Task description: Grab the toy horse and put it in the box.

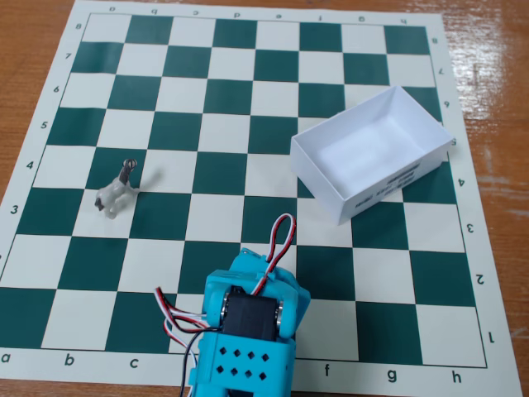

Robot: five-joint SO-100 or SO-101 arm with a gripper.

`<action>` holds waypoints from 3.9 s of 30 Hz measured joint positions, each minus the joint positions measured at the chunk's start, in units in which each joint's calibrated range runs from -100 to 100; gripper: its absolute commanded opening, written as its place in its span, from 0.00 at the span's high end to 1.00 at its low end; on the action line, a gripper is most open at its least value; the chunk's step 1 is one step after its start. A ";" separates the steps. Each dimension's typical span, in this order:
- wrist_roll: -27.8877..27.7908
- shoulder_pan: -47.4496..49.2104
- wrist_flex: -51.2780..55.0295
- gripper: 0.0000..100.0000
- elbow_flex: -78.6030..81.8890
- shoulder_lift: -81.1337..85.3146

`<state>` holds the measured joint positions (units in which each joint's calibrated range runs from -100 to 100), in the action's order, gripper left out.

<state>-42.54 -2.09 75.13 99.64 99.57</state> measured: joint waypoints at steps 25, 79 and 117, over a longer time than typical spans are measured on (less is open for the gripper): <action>2.03 2.39 -0.79 1.00 -0.09 0.00; 9.63 27.78 -7.71 0.80 -66.00 -75.06; 15.04 33.91 -26.36 0.62 -75.43 -107.66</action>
<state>-27.50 31.81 48.77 24.21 -8.09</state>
